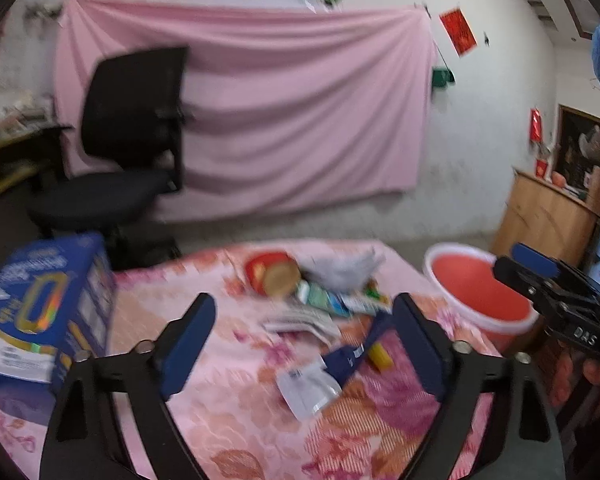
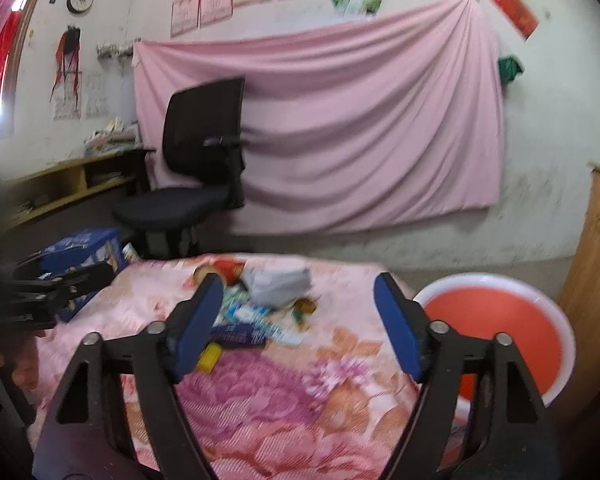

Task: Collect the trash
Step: 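Grasp the blue toothpaste tube with the left gripper while the right gripper grasps the yellow cap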

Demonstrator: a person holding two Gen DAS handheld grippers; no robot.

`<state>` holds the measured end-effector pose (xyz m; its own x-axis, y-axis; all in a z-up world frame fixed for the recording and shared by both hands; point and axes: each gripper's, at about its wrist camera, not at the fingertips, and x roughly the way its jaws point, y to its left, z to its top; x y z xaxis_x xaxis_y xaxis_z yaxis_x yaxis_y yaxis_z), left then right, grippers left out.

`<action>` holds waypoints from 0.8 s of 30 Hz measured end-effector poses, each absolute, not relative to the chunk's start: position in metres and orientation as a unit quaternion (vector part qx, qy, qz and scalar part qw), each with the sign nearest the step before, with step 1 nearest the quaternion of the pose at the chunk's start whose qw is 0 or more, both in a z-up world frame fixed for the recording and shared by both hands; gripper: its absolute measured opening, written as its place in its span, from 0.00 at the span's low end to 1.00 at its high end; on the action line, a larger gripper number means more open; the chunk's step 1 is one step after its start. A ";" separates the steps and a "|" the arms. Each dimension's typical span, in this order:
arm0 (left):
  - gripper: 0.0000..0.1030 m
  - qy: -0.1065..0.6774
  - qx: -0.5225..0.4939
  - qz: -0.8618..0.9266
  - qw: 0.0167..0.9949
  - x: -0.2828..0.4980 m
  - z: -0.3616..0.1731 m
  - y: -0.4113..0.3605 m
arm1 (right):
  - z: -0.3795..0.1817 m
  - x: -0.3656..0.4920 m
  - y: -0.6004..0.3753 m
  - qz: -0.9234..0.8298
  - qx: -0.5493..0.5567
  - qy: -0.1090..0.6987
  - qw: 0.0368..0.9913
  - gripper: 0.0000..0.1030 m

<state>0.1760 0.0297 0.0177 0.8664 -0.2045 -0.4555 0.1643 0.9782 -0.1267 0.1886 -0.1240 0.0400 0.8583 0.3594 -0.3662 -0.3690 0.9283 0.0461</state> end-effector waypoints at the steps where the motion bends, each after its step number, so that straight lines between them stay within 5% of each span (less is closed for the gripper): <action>1: 0.70 0.262 -0.046 -0.112 0.957 0.182 0.012 0.029 | 0.037 0.191 -0.122 0.195 -0.014 0.202 0.960 0.88; 6: 0.53 0.321 -0.041 -0.154 0.934 0.196 -0.004 0.019 | 0.029 0.198 -0.111 0.214 -0.028 0.245 0.945 0.73; 24: 0.00 0.392 0.011 -0.159 0.906 0.204 -0.027 0.003 | -0.009 0.230 -0.069 0.273 -0.074 0.393 0.875 0.56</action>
<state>0.2037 0.0033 -0.0265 0.6421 -0.2783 -0.7144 0.2963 0.9495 -0.1036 0.2303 -0.0690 -0.0090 0.5423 0.4203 -0.7275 -0.5368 0.8394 0.0848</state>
